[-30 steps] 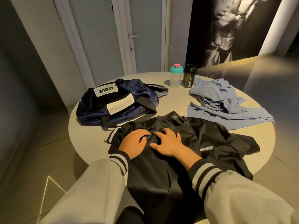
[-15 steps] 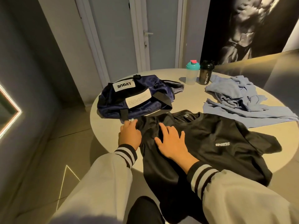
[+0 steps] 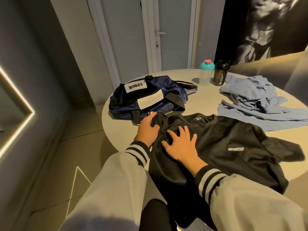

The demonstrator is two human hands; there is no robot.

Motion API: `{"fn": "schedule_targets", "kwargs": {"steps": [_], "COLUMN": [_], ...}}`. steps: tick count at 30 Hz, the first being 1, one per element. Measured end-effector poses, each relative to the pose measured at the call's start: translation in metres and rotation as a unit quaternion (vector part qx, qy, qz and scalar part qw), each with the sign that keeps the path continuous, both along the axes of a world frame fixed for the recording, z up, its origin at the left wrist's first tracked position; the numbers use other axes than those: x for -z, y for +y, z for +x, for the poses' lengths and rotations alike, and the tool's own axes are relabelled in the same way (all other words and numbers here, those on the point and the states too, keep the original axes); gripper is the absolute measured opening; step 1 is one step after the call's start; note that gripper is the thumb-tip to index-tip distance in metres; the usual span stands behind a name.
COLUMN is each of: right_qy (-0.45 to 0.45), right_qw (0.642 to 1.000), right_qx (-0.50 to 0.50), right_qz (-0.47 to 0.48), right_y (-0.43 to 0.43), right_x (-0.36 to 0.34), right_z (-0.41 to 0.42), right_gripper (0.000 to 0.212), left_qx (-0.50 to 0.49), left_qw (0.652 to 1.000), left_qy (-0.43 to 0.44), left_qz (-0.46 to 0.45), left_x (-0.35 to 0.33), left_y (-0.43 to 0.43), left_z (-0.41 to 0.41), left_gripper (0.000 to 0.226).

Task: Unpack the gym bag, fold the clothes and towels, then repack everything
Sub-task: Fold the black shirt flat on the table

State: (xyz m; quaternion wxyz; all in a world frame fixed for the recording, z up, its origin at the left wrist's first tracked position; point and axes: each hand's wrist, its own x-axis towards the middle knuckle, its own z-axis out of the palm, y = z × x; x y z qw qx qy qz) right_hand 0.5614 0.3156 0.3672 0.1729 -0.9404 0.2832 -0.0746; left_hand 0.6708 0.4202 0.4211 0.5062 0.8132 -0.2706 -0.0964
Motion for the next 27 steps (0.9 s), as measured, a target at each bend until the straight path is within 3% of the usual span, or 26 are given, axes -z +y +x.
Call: {"fn": "schedule_targets", "kwargs": {"steps": [4, 8, 13, 17, 20, 23, 25, 27], "right_qy": [-0.031, -0.017, 0.008, 0.031, 0.068, 0.066, 0.054, 0.039], "right_qw": [0.999, 0.995, 0.998, 0.998, 0.996, 0.996, 0.997, 0.998], "right_qx": [-0.027, -0.070, -0.061, -0.047, -0.054, -0.062, -0.060, -0.053], "right_qz": [-0.034, -0.066, -0.034, -0.030, -0.021, -0.016, -0.015, -0.020], "right_y": [0.002, 0.006, 0.004, 0.003, 0.002, 0.001, 0.000, 0.002], "right_x": [0.000, 0.003, 0.002, 0.002, -0.001, -0.003, -0.002, 0.000], "right_z": [0.001, -0.001, -0.001, -0.001, 0.000, -0.002, -0.004, -0.006], "right_gripper": [0.070, 0.065, 0.062, 0.075, 0.091, 0.098, 0.098, 0.092], "left_qx": [-0.008, -0.025, -0.119, -0.144, -0.059, -0.011, -0.039, -0.129], "left_qw": [0.991, 0.984, 0.980, 0.974, 0.981, 0.989, 0.987, 0.981], "left_qy": [-0.107, -0.146, -0.134, -0.159, -0.168, -0.143, -0.154, -0.121], "left_qz": [0.077, 0.100, 0.089, 0.073, 0.080, 0.029, 0.019, 0.083], "left_x": [-0.006, -0.005, -0.019, -0.022, -0.013, -0.002, 0.011, 0.027], "left_y": [0.000, 0.004, 0.018, 0.030, 0.028, 0.026, 0.027, 0.032], "left_z": [0.002, 0.010, 0.024, 0.026, 0.023, 0.014, 0.010, 0.008], "left_gripper": [0.075, 0.065, 0.049, 0.044, 0.051, 0.063, 0.069, 0.071]}}
